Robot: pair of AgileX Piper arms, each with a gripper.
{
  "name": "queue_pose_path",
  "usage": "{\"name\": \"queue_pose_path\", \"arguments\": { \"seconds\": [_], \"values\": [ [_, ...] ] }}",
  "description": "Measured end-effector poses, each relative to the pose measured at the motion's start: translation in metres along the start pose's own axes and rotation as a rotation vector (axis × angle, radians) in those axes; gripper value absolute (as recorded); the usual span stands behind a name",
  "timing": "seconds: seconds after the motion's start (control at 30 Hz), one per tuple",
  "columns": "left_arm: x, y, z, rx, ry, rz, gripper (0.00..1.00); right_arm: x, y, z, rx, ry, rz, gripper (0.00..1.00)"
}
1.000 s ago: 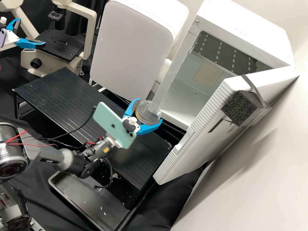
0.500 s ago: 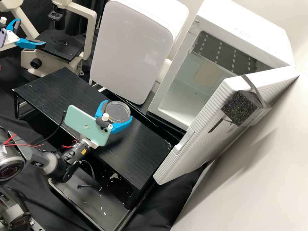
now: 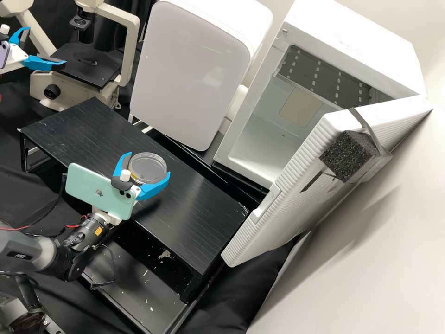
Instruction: Take the petri dish out of the incubator
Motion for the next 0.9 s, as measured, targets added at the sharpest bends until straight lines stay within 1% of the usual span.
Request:
{"name": "queue_pose_path", "arguments": {
  "seconds": [0.23,0.43,0.57,0.6,0.9],
  "values": [
    [0.0,0.0,0.0,0.0,0.0,0.0,1.0,0.004,-0.011,-0.004,-0.001,0.03,-0.062,0.0],
    [0.0,0.0,0.0,0.0,0.0,0.0,1.0,0.008,-0.018,-0.001,0.001,0.009,-0.086,0.0],
    [0.0,0.0,0.0,0.0,0.0,0.0,1.0,0.009,-0.02,0.001,0.009,-0.009,-0.088,0.0],
    [0.0,0.0,0.0,0.0,0.0,0.0,1.0,0.009,-0.02,0.002,0.012,-0.013,-0.09,1.0],
    [0.0,0.0,0.0,0.0,0.0,0.0,1.0,0.009,-0.02,0.003,0.012,-0.017,-0.088,1.0]
  ]
}}
